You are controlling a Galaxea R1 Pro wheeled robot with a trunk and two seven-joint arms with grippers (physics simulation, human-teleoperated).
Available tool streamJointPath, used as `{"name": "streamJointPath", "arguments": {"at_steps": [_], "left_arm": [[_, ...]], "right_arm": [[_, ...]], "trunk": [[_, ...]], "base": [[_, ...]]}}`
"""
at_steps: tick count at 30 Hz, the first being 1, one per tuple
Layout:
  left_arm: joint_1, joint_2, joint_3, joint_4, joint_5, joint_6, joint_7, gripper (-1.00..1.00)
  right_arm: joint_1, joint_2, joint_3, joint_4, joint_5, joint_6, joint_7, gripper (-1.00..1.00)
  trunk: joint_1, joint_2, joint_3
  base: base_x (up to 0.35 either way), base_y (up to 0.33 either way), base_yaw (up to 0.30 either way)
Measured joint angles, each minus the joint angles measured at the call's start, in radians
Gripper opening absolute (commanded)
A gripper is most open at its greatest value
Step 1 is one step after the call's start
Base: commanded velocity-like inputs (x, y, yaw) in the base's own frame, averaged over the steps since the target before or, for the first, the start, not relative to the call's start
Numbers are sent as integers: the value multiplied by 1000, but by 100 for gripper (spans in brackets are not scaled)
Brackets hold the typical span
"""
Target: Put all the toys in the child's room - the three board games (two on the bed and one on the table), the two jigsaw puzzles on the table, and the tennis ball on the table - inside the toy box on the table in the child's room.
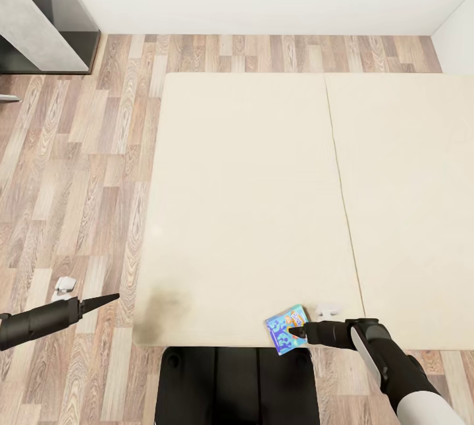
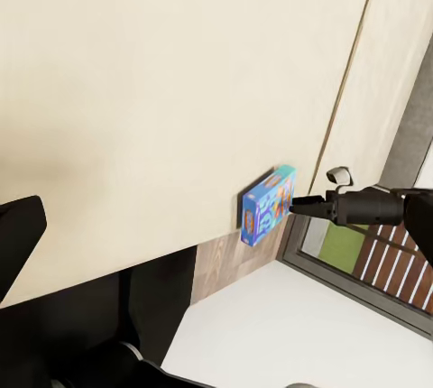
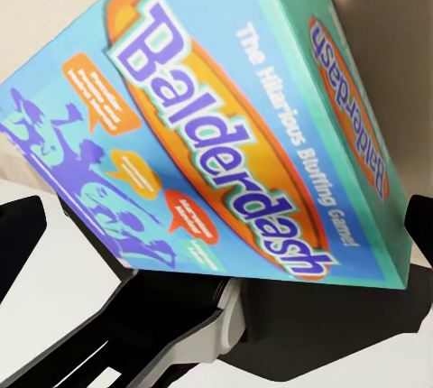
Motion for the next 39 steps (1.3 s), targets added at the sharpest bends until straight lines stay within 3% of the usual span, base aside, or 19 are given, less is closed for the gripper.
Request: {"name": "streamJointPath", "arguments": {"at_steps": [39], "left_arm": [[0, 0, 3, 0, 0, 0, -2, 100]], "right_arm": [[0, 0, -1, 0, -1, -6, 0, 100]], "trunk": [[0, 0, 0]], "base": [[0, 22, 0]]}}
